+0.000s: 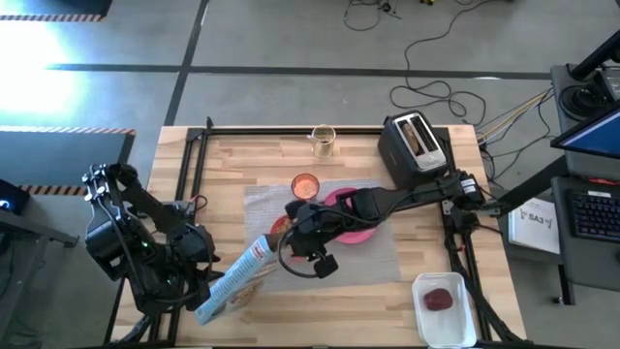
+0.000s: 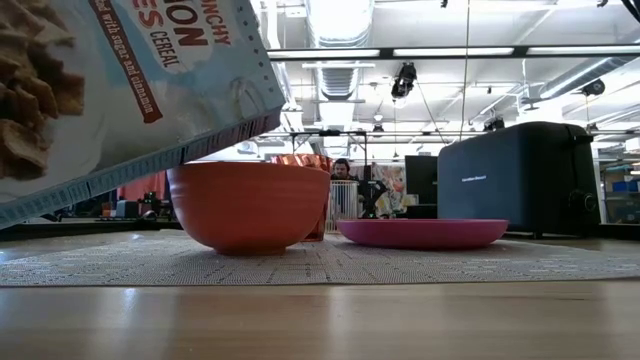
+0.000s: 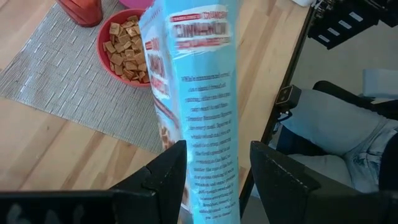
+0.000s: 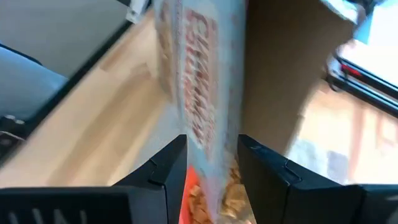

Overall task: Arrange a breakfast setting
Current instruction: Pour the cereal from the blue cereal box into the orange bowl

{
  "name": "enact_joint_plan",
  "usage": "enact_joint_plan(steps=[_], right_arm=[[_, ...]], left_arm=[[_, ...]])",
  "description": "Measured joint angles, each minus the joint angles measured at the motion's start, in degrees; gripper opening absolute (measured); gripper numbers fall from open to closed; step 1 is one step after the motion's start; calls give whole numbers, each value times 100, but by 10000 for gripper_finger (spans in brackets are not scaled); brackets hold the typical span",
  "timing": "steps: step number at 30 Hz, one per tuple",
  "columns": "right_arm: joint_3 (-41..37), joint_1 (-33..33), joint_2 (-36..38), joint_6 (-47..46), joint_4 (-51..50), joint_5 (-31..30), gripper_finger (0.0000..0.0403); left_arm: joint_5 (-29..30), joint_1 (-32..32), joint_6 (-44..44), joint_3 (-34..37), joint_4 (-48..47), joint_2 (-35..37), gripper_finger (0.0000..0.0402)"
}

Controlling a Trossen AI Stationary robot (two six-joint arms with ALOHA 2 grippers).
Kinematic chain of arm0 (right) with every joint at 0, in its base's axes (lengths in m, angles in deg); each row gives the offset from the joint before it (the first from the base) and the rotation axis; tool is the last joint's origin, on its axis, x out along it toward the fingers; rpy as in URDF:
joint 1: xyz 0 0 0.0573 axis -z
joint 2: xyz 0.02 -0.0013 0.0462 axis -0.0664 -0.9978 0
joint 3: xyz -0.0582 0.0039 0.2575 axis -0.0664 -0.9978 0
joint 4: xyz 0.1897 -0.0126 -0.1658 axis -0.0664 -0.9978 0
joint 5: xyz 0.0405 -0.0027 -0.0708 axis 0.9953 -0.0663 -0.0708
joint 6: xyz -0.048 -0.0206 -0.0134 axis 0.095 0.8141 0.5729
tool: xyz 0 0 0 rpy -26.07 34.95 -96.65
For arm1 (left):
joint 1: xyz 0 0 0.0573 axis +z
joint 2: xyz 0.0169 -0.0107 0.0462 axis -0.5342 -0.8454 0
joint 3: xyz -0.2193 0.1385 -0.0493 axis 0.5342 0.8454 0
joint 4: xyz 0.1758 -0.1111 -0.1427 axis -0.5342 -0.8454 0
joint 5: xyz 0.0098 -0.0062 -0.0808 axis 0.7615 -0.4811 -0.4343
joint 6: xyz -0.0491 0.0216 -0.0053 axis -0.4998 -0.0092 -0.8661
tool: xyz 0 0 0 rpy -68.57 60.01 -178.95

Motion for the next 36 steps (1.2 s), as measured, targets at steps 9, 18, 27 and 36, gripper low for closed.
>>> enact_joint_plan(steps=[9,18,27,36], right_arm=[[-83,8,0,21,-55,54,131],[-624,8,-9,77,1462,646,128],[-855,23,-226,288,2211,654,83],[-464,23,-497,506,1832,763,8]], left_arm=[[0,0,-4,0,0,0,160],[0,-1,-29,0,0,0,160],[35,-2,-24,2,0,-2,160],[111,-4,17,7,2,-126,160]])
